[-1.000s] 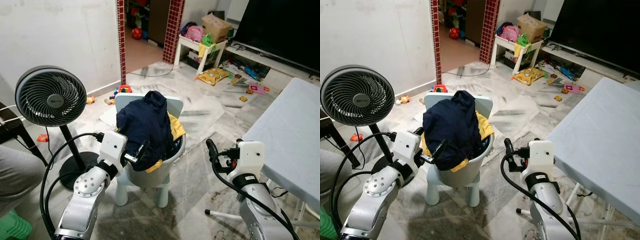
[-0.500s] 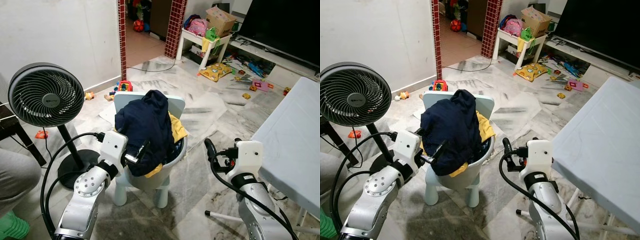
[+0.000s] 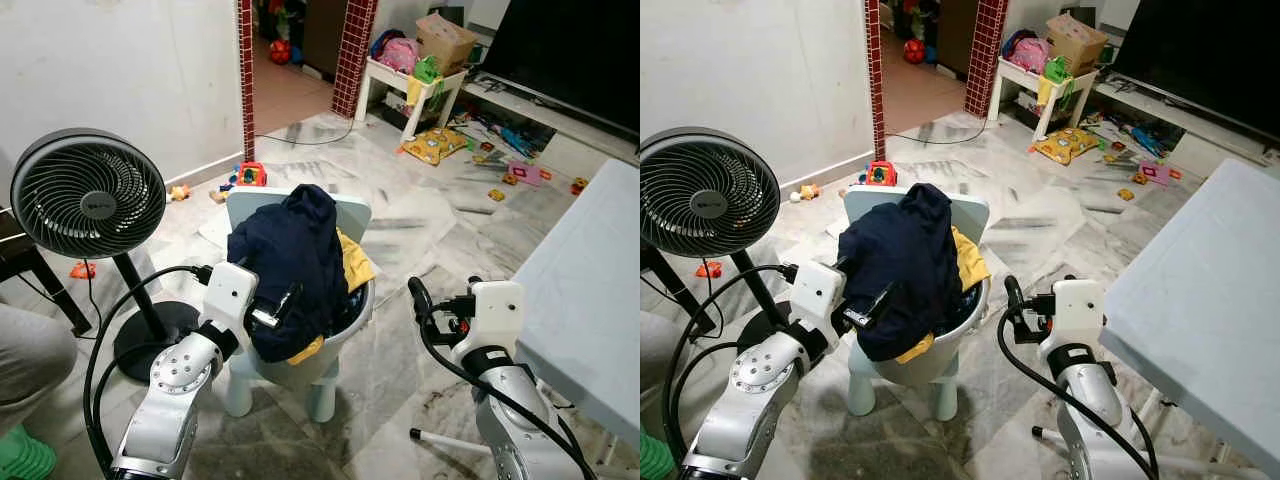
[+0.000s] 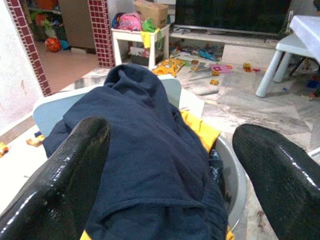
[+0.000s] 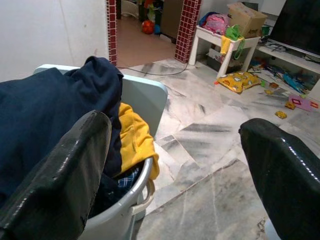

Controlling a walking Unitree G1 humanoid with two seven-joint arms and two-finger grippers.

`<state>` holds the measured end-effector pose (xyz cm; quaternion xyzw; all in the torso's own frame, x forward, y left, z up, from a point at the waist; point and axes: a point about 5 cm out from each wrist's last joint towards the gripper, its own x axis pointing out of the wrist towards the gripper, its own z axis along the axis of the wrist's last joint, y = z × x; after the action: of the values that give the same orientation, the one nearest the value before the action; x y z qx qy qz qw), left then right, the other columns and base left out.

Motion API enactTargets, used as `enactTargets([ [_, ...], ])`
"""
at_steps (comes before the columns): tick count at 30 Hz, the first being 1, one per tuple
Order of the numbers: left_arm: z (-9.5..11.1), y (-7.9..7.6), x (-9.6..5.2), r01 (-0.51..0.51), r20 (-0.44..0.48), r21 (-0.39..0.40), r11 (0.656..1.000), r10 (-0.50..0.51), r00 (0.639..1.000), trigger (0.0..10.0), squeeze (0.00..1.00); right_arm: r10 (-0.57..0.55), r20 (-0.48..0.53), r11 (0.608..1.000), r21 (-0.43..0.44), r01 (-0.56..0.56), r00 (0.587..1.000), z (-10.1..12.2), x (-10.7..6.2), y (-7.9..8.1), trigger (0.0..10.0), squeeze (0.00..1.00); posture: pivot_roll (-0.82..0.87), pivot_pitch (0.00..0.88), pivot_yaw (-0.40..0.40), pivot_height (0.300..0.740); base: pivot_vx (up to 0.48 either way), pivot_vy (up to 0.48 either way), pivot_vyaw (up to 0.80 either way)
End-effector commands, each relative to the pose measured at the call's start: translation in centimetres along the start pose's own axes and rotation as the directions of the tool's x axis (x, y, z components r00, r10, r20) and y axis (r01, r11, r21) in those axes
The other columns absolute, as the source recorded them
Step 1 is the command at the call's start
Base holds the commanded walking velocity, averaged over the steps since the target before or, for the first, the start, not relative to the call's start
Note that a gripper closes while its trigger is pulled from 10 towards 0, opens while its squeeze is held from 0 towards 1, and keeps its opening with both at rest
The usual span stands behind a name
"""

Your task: Hang hanger

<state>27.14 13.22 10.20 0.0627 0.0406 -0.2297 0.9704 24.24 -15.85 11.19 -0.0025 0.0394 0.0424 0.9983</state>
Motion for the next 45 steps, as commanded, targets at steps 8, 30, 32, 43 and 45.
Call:
enactTargets([
  [8,-0.1,-0.4,0.2,0.015,-0.007,-0.013,1.0,-0.015,1.0,10.0,0.0,-0.006,-0.006,1.0,-0.016,0.006,1.0,-0.1,-0.1,-0.3,10.0,0.0,0.11,0.0,-0.12,0.74,0.432,0.0,0.0],
  [30,-1.2,0.2,0.4,-0.005,-0.084,-0.008,1.0,0.005,0.996,10.0,0.0,0.005,-0.012,1.0,-0.029,-0.005,1.0,-0.3,-0.1,-0.4,10.0,0.0,0.11,0.0,-0.12,0.74,0.273,0.0,0.0],
  [32,-1.6,0.4,0.4,0.003,-0.117,0.005,1.0,-0.002,0.993,10.0,0.0,0.008,-0.012,0.999,-0.043,-0.009,1.0,-0.3,-0.1,-0.4,10.0,0.0,0.11,0.0,-0.119,0.74,0.0,0.0,0.22],
  [43,-3.9,-0.8,-2.0,0.228,-0.363,0.015,0.974,-0.207,0.909,10.0,0.0,0.014,-0.027,0.998,-0.055,-0.016,1.0,-0.6,-0.2,-0.4,10.0,0.0,0.12,0.0,-0.121,0.74,0.0,0.0,0.64],
  [45,-4.5,-0.8,-2.3,0.254,-0.406,0.015,0.967,-0.227,0.885,10.0,0.0,0.015,-0.027,0.998,-0.054,-0.017,1.0,-0.6,-0.1,-0.3,10.0,0.0,0.13,0.0,-0.123,0.74,0.0,0.0,0.0],
])
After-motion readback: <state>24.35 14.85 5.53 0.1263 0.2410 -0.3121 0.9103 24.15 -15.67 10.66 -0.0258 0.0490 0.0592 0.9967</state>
